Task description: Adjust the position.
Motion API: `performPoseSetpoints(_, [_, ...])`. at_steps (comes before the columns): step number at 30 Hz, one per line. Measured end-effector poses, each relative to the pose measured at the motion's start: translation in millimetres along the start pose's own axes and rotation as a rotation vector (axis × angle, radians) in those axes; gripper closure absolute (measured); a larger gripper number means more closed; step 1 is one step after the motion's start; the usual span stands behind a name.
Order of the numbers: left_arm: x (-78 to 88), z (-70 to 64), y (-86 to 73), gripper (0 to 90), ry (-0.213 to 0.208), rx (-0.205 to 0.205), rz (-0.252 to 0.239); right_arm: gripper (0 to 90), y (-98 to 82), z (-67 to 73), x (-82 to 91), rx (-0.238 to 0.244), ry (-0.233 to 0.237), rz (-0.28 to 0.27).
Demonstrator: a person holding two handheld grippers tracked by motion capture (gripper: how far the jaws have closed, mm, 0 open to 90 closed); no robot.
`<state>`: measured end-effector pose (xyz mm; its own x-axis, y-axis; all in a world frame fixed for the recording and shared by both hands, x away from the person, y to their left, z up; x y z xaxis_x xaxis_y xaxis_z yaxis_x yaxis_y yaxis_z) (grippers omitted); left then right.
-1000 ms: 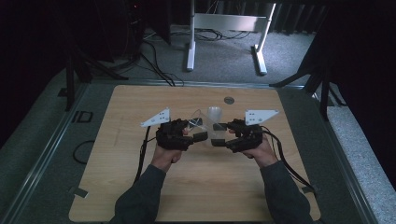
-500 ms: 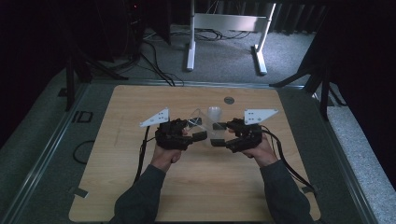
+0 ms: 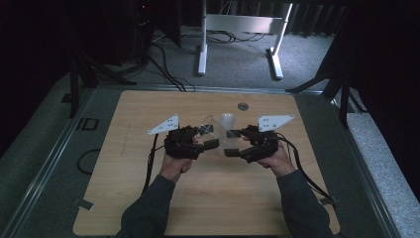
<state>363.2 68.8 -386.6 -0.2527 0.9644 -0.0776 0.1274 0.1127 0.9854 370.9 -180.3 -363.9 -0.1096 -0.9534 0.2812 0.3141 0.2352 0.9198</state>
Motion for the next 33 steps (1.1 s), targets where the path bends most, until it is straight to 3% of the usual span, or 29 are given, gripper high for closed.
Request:
performPoseSetpoints(19, [1.4, 0.0, -1.4, 29.0, 0.023, -0.029, 0.062, 23.7, 5.2, -1.2, 5.1, 0.019, -0.048, 0.083])
performPoseSetpoints(33, [-1.9, -1.9, -3.9, 29.0, 0.034, -0.047, 0.116, 22.7, 10.3, 1.1, 1.3, 0.065, -0.099, 0.162])
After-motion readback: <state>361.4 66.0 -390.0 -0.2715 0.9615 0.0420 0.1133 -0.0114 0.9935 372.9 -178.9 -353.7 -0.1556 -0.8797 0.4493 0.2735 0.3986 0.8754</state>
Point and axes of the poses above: each handheld gripper's, and its own axes: x roughly backward along the jaws, y roughly out of its top, z roughly to its left, the point moved 2 cm from there along -x, roughly forward along the jaws, and after that the axes turned 9 degrees about -x, right-handed, at the moved point
